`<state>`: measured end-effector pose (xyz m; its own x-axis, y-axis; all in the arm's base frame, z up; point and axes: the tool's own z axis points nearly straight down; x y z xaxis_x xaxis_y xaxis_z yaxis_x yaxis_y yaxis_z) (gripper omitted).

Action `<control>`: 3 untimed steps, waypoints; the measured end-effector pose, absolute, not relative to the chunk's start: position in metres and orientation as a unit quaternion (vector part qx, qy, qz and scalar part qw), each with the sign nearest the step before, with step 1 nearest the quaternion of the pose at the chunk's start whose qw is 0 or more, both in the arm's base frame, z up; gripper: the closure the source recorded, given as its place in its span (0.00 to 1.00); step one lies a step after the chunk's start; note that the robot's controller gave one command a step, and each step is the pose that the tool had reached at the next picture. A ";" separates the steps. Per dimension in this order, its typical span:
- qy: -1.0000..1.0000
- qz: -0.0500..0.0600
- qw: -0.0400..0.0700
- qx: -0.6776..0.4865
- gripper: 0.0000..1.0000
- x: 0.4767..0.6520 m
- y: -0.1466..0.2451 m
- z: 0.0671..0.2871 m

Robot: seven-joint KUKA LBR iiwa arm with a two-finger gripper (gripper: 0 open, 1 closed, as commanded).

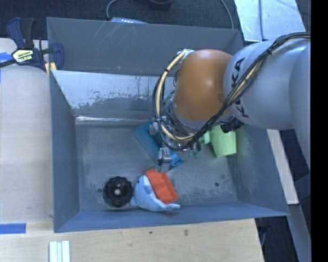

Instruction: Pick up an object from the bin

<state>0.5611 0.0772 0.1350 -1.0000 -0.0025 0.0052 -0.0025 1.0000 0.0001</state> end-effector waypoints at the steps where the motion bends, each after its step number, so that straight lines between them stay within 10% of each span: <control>1: -1.000 0.000 0.002 0.001 0.00 0.561 0.077 0.137; 3: -1.000 0.000 0.006 0.024 0.00 0.515 0.072 0.150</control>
Offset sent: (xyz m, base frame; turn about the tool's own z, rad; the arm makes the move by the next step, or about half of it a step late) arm -0.0595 -0.0080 -0.0423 -0.1386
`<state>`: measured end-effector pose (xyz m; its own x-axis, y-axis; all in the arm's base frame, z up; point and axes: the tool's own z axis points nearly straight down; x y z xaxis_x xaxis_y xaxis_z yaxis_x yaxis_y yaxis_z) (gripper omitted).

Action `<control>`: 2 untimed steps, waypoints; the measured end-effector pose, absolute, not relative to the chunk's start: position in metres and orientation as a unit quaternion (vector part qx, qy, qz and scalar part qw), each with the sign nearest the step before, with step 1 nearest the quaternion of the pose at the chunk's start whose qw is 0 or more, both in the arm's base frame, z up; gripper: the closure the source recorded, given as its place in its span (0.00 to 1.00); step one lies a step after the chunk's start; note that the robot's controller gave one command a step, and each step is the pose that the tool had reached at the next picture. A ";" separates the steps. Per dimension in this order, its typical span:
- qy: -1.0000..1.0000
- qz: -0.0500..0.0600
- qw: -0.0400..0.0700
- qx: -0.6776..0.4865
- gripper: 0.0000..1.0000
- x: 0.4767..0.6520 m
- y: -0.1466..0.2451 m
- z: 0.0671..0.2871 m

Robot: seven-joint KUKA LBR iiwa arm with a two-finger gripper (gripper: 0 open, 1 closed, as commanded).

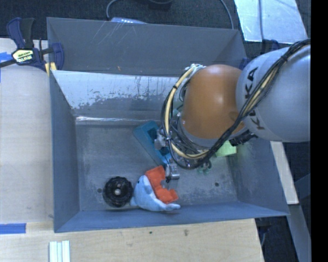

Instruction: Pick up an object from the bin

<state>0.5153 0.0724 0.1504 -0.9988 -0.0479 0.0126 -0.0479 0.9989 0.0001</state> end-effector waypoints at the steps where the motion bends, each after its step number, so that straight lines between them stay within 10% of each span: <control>1: -1.000 -0.001 -0.005 0.031 0.00 0.515 0.082 0.178; 2: -0.995 -0.001 -0.001 0.101 0.00 0.522 0.062 0.121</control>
Offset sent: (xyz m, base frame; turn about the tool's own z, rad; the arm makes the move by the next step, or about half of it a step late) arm 0.0112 -0.0342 -0.0670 -0.2167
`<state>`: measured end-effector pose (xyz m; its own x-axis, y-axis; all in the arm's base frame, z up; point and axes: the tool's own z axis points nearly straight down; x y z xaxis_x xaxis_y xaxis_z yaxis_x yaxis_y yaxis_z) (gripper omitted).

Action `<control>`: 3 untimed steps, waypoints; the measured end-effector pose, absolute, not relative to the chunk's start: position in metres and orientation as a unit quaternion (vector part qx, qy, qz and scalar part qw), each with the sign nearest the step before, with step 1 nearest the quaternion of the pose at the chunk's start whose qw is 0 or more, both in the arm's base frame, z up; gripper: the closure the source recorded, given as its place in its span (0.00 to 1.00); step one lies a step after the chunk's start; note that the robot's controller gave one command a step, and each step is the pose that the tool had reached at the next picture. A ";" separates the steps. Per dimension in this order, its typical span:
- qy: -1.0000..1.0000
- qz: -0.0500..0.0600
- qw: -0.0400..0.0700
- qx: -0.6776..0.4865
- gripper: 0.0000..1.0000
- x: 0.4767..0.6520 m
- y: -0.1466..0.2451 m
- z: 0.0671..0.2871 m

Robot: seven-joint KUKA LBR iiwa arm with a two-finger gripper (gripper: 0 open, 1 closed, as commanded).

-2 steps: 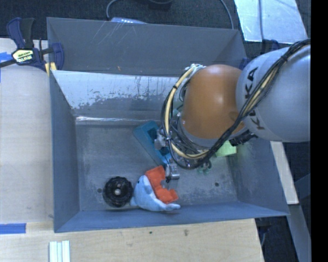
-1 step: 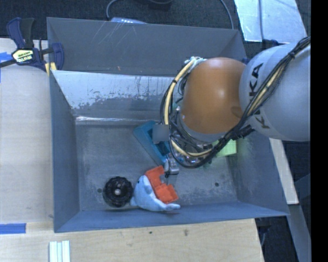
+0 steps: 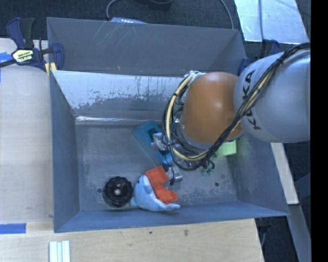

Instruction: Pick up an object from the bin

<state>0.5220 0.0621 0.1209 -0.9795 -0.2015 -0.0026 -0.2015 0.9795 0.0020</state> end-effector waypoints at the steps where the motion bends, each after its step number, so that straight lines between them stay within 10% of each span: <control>1: 0.979 0.000 0.006 -0.202 1.00 0.503 0.070 0.087; 2: 0.979 0.000 0.006 -0.202 1.00 0.503 0.070 0.087; 3: 0.978 0.000 0.002 -0.209 1.00 0.497 0.065 0.132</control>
Offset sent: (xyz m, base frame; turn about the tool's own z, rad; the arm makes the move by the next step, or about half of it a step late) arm 0.0000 0.0000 0.0000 0.0000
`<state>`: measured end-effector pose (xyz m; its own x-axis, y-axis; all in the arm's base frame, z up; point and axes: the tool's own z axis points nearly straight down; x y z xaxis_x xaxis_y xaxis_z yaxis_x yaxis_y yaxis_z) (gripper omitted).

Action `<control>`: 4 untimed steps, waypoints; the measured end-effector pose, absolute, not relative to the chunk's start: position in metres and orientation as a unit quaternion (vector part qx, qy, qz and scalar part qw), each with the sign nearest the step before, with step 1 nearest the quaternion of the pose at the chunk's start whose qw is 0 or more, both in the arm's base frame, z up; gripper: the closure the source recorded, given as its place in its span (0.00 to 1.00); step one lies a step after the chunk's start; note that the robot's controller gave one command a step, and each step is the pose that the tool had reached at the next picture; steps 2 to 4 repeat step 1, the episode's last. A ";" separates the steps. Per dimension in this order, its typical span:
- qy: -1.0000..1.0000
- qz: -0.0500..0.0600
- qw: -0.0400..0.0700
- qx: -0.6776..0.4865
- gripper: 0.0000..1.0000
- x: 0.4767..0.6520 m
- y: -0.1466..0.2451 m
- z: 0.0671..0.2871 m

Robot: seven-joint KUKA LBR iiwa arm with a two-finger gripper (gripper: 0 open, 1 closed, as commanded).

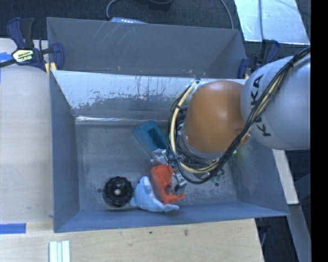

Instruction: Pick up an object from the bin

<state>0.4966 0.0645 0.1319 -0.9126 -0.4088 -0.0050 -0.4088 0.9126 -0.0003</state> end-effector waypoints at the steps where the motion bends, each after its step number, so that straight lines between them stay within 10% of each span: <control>1: 0.978 0.000 0.005 -0.209 1.00 0.498 0.065 0.201; 4: 0.978 0.000 0.005 -0.209 1.00 0.498 0.065 0.201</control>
Offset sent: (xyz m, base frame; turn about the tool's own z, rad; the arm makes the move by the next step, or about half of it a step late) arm 0.0017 -0.0011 0.1020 -0.0106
